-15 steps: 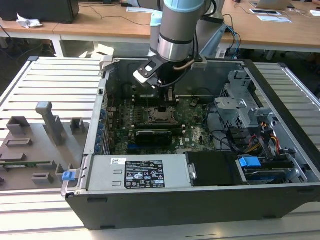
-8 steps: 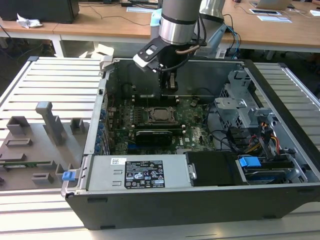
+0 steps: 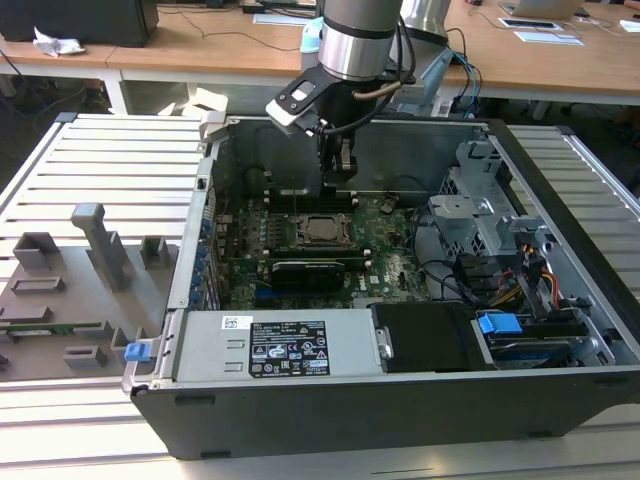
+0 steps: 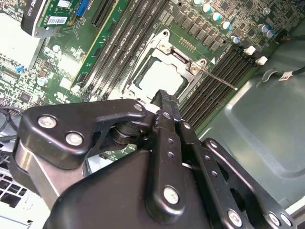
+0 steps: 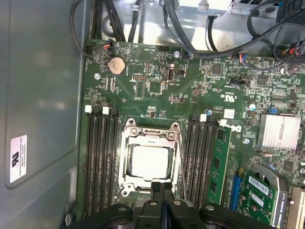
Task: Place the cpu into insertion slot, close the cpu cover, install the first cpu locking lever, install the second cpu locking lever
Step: 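Close the cpu cover, then install the first cpu locking lever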
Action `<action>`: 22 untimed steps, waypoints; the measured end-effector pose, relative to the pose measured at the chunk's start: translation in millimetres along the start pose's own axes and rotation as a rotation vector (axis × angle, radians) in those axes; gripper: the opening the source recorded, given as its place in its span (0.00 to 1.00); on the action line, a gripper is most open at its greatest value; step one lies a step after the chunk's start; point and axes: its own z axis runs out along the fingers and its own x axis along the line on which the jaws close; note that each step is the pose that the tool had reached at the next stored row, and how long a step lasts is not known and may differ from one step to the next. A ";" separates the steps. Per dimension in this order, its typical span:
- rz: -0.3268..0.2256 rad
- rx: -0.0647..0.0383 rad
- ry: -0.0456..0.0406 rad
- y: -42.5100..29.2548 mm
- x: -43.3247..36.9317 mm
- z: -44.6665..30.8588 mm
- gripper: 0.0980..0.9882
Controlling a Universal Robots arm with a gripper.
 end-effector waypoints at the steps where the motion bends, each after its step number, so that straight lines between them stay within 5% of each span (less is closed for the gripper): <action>1: 0.000 0.000 0.0000 0.0 0.0 0.0 0.01; 8: -0.012 0.000 -0.0009 0.0 0.0 -0.4 0.01; 22: -0.255 -0.002 -0.0182 0.0 0.0 -0.4 0.01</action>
